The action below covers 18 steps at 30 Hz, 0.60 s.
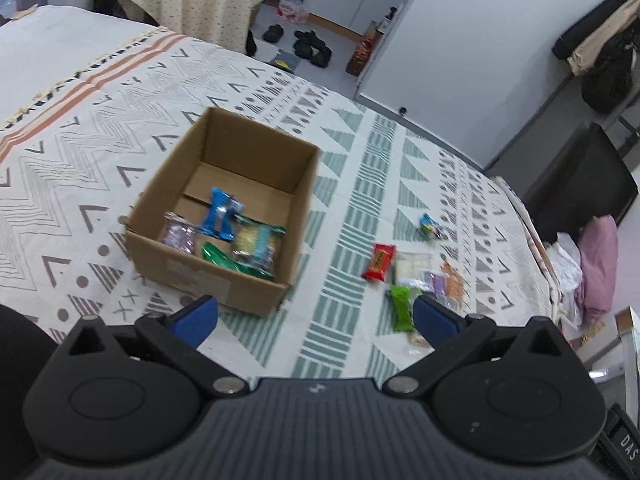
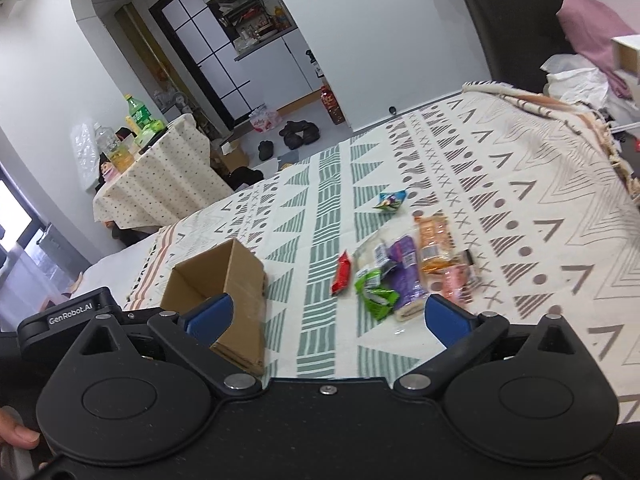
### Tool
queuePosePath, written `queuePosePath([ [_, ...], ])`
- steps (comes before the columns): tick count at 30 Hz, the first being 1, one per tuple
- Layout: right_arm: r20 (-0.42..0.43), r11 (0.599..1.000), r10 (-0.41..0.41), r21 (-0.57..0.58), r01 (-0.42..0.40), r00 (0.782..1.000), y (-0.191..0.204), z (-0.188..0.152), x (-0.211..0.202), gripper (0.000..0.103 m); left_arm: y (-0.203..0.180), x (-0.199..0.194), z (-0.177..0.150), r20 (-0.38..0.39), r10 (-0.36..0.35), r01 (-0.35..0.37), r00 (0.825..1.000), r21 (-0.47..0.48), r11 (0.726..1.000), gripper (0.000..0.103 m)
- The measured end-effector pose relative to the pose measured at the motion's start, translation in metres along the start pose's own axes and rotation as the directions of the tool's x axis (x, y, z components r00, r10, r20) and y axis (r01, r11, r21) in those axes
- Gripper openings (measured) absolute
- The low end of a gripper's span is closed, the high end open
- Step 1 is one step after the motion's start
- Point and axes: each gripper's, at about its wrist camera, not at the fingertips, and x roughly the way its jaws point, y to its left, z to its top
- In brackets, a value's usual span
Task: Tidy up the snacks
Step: 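Withdraw both grippers from the box toward the snack pile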
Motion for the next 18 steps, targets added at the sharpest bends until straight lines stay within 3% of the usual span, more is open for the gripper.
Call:
queuePosePath([
  [18,-0.002,0.995,-0.096,0.009,0.096,0.995,-0.062,-0.007,-0.019,0.103,-0.049,0.011,-0.028,-0.022,0.009,-0.008,1.000,0.087,0.996,0.103],
])
